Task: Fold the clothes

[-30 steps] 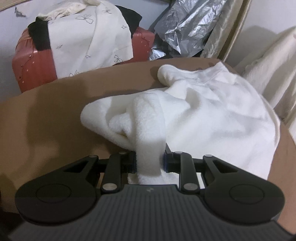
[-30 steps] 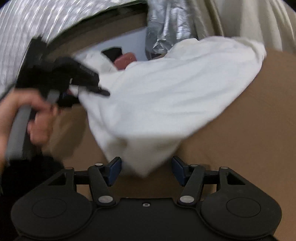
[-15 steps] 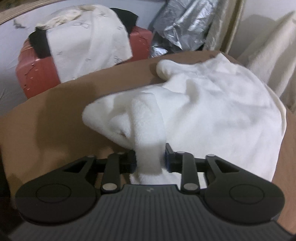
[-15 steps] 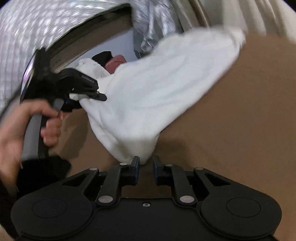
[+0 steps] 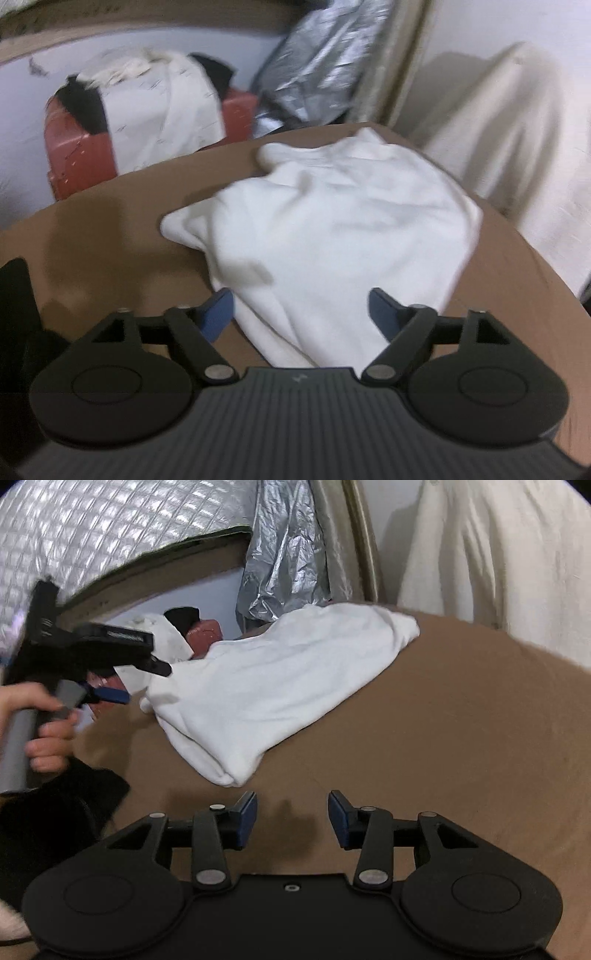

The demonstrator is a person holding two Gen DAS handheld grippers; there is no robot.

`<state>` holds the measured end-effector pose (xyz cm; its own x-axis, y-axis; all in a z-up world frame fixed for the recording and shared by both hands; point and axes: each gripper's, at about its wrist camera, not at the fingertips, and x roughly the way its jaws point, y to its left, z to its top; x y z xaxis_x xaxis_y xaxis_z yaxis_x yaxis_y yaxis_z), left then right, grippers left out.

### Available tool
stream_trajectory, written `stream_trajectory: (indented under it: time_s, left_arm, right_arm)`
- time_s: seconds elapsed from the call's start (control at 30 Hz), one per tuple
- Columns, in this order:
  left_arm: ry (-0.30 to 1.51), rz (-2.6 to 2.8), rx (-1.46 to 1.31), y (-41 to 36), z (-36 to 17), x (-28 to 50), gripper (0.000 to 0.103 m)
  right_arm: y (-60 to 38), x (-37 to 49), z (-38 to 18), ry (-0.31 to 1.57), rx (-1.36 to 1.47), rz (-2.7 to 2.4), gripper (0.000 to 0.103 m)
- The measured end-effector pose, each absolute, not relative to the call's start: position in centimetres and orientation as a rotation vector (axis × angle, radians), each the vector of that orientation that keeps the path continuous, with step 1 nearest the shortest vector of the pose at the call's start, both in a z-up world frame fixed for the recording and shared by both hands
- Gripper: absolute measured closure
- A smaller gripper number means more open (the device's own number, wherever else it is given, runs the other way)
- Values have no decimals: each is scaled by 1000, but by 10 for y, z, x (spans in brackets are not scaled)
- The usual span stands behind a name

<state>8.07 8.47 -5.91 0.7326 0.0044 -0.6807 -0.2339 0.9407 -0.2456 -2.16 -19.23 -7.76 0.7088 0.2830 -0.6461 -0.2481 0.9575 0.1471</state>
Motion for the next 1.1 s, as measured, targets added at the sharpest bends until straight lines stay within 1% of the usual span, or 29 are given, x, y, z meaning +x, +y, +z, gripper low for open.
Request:
stream_trajectory:
  time_s: [0.17, 0.27, 0.37, 0.43, 0.57, 0.63, 0.93, 1.0, 1.1]
  left_arm:
    - [750, 98, -213, 46, -61, 42, 16]
    - [763, 69, -145, 27, -65, 24, 10]
    - [774, 32, -91, 14, -71, 8, 9]
    - [793, -4, -80, 10, -72, 7, 9]
    - [765, -20, -85, 6, -63, 2, 8]
    - [773, -33, -75, 0, -60, -1, 6]
    - [826, -65, 0, -30, -52, -11, 5]
    - [852, -54, 15, -35, -51, -12, 1]
    - [882, -46, 33, -42, -52, -15, 1]
  right_arm:
    - [-195, -24, -69, 704, 42, 287, 53]
    - [-194, -24, -65, 707, 32, 277, 52]
    - [-193, -26, -60, 700, 4, 263, 50]
    - [-192, -28, -57, 695, -10, 257, 49]
    - [-191, -30, -54, 691, -16, 241, 49]
    - [-193, -30, -54, 711, -6, 246, 49]
    - [-199, -45, -49, 747, -8, 214, 48]
    - [-201, -47, -49, 751, -2, 208, 47]
    - [-202, -48, -50, 762, 3, 194, 43]
